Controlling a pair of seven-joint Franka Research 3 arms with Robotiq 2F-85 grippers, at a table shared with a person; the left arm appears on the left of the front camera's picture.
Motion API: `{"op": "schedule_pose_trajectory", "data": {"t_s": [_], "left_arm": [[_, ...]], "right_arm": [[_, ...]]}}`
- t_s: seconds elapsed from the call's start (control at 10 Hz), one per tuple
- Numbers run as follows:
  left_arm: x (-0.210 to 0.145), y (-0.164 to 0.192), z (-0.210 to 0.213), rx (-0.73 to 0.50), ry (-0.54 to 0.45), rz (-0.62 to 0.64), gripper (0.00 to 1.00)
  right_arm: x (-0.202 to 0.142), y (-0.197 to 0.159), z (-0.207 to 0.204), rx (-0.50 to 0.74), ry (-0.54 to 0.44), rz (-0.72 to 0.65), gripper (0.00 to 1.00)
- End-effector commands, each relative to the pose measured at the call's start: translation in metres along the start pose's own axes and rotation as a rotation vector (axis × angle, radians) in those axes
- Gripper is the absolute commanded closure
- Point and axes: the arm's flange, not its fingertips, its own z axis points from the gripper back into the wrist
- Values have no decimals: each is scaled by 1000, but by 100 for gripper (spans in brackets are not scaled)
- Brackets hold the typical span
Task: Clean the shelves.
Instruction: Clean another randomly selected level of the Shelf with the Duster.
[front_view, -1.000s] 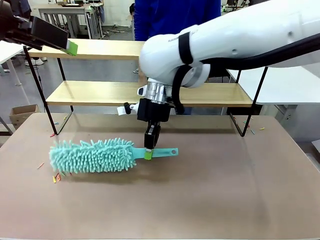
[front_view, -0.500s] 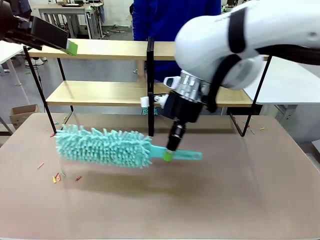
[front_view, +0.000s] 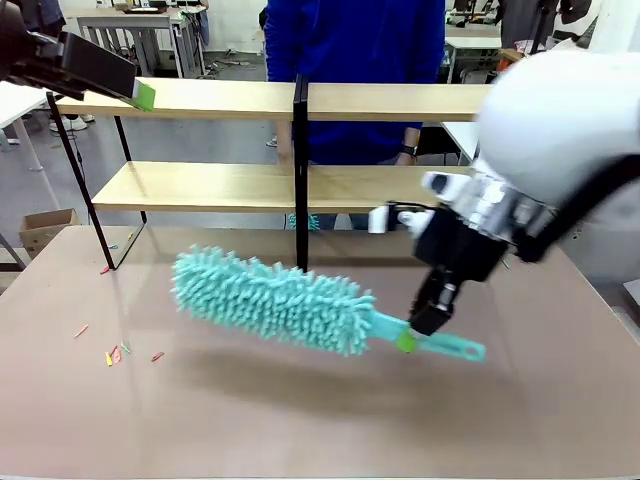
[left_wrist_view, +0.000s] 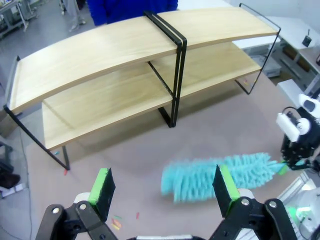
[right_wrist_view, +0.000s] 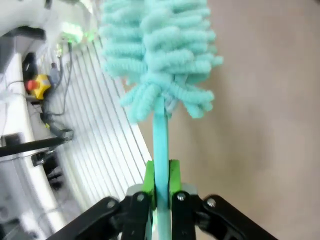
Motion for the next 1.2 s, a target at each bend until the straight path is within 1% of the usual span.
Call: {"op": "schedule_pose_trajectory", "data": {"t_s": [0.0,0.1,0.2,0.3,0.4,0.5,0.6,0.7,0.8,0.9,1.0,1.1], "left_arm": [[-2,1,0,3,-1,1,0],[-2,1,0,3,-1,1,0],[-2,1,0,3,-1,1,0],[-2,1,0,3,-1,1,0],[-2,1,0,3,-1,1,0],[-2,1,0,3,-1,1,0],[-2,1,0,3,-1,1,0],[-2,1,0,3,-1,1,0],[-2,1,0,3,-1,1,0],[-2,1,0,3,-1,1,0],[-2,1,0,3,-1,1,0],[-2,1,0,3,-1,1,0]], "right_arm": [[32,-2,-10,42,77,122,88],[32,-2,-10,42,77,122,88],[-10,6,1,-10,-5,0,88],[-4,-10,5,169,14,126,88],[-25,-22,33,187,-66,194,88],[-73,-18,77,169,-165,185,88],[-128,-3,118,108,-258,136,88],[-181,17,153,62,-386,135,88],[-223,35,177,-13,-498,97,88],[-255,43,197,-89,-602,4,88],[-274,47,210,-196,-706,-104,88],[-289,50,221,-330,-845,-195,88]]}}
